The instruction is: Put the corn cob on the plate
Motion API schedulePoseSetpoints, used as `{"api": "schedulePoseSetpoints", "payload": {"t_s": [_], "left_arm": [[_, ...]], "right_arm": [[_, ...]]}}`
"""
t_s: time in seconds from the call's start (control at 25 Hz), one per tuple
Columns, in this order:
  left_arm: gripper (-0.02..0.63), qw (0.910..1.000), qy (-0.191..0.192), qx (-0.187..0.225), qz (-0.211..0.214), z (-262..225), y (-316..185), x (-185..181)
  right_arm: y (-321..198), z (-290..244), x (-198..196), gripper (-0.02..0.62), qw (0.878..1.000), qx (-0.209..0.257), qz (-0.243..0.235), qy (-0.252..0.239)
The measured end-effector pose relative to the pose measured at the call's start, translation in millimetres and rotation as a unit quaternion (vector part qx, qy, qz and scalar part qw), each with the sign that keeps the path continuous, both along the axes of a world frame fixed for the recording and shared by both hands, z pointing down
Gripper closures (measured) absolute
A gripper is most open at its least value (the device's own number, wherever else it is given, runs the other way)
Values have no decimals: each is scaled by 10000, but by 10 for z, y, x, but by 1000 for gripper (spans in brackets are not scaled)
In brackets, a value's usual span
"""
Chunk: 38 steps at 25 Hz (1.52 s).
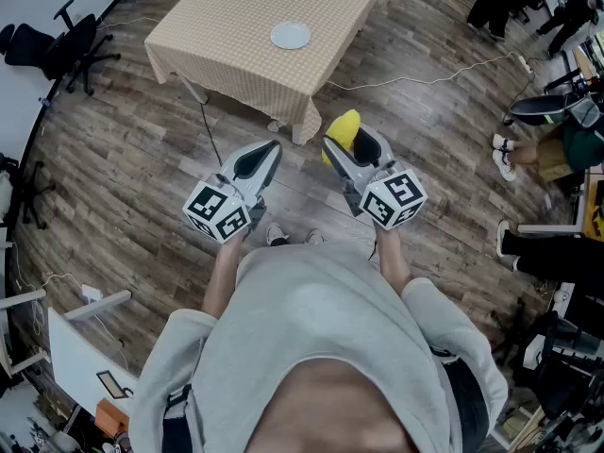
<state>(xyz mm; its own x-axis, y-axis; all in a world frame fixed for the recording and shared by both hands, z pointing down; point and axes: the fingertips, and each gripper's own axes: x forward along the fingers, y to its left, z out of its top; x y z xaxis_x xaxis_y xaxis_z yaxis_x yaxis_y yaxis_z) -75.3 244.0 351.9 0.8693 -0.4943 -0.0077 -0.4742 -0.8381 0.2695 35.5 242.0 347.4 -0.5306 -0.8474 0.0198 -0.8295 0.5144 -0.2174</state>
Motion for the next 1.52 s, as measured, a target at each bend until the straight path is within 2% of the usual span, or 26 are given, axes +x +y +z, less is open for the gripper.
{"api": "schedulePoseSetpoints", "payload": {"t_s": [0.12, 0.48, 0.92, 1.16, 1.52], "left_arm": [[597, 9998, -158, 97, 13, 2, 23, 52], [597, 9998, -183, 69, 30, 28, 120, 231], [597, 9997, -114, 46, -234, 23, 228, 400], [597, 9991, -129, 49, -395, 94, 268, 470], [597, 9986, -131, 31, -508, 104, 85, 547]], "right_arm": [[14, 10, 15, 354, 10000, -12, -27, 27], [111, 71, 130, 353, 9999, -70, -139, -50], [248, 67, 377, 354, 9991, 32, -334, -263], [296, 61, 501, 354, 9986, 183, -435, -227], [125, 56, 645, 354, 9984, 223, -458, -235]]}}
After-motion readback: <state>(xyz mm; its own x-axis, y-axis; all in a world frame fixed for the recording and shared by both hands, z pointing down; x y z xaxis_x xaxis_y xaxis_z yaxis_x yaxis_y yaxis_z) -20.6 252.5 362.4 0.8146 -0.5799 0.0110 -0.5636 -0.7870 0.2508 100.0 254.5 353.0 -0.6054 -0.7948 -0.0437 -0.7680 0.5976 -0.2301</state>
